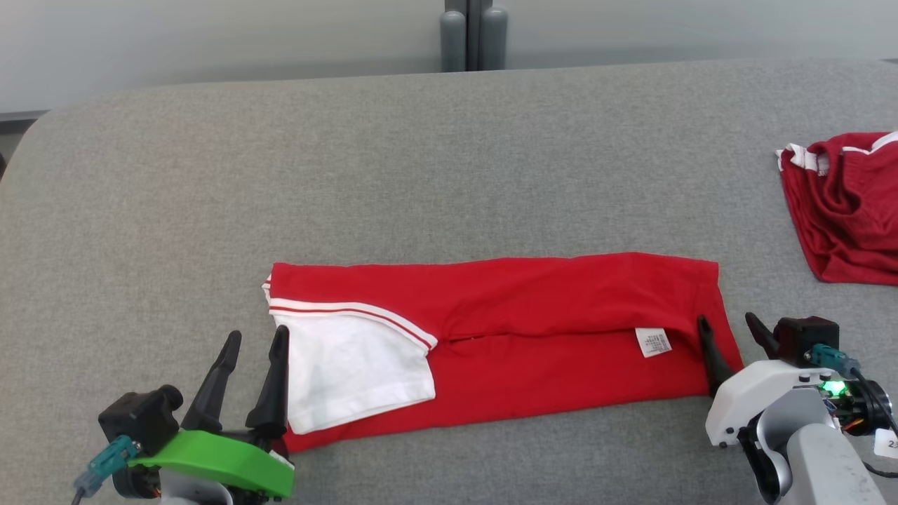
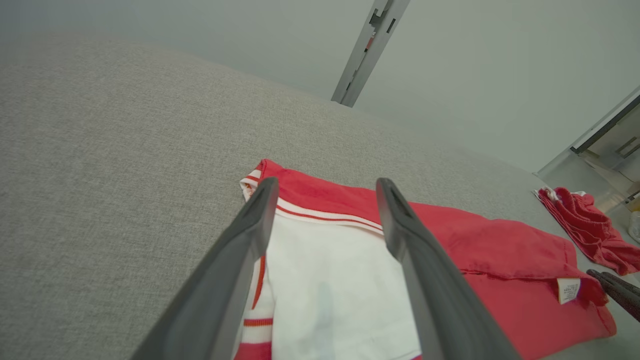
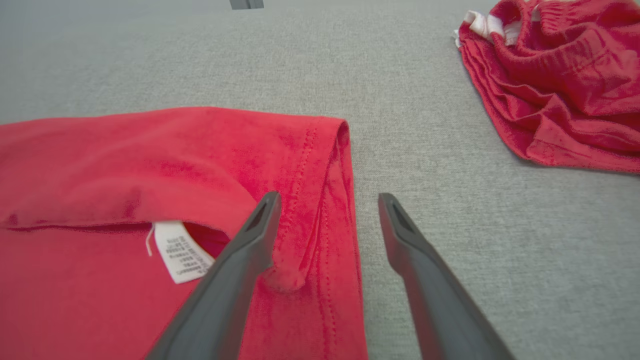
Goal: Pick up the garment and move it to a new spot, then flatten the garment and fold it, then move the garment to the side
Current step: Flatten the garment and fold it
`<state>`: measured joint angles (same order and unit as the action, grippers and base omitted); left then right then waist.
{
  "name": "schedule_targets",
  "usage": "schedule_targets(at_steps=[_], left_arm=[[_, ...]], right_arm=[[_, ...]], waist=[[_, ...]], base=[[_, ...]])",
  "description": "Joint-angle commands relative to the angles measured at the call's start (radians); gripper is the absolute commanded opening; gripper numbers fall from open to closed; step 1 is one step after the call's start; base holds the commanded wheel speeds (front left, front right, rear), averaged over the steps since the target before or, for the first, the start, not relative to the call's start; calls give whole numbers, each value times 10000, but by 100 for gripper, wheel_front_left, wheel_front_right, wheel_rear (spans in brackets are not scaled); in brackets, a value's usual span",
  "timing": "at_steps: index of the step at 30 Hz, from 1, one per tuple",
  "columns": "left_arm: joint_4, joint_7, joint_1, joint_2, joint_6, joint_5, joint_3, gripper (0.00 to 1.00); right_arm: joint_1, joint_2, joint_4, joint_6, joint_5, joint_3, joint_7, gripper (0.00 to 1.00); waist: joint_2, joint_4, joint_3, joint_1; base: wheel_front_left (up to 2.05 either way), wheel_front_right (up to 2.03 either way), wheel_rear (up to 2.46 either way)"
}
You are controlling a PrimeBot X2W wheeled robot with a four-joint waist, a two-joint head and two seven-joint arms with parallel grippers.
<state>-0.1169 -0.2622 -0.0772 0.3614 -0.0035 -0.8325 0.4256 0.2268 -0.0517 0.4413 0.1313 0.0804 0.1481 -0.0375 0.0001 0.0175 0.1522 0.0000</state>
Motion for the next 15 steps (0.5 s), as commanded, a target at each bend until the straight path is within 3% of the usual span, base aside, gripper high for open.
schedule_targets(at_steps=[1,9,10,13,15], left_arm=[[-65,-27,64,-74,-58,135,-91,100],[-316,-28,115,-265,-179,651,-235,100],[-307,-29,109,-299,-202,701,-243,100],[-305,-29,112,-416,-269,819,-324,100],[-315,-29,113,-473,-302,920,-389,100]], right_arm=[[119,-6,262,-13,-174,46,-78,100],[526,1,2032,-13,-53,-196,-367,100],[580,4,2167,-12,-5,-247,-406,49],[778,18,2537,-10,82,-316,-584,0],[919,10,2653,-13,5,-248,-757,0]], waist=[[-1,73,34,0],[-1,245,71,0],[-1,247,73,0],[-1,212,42,0],[-1,145,1,0]], base=[[0,0,0],[0,0,0],[0,0,0],[0,0,0],[0,0,0]])
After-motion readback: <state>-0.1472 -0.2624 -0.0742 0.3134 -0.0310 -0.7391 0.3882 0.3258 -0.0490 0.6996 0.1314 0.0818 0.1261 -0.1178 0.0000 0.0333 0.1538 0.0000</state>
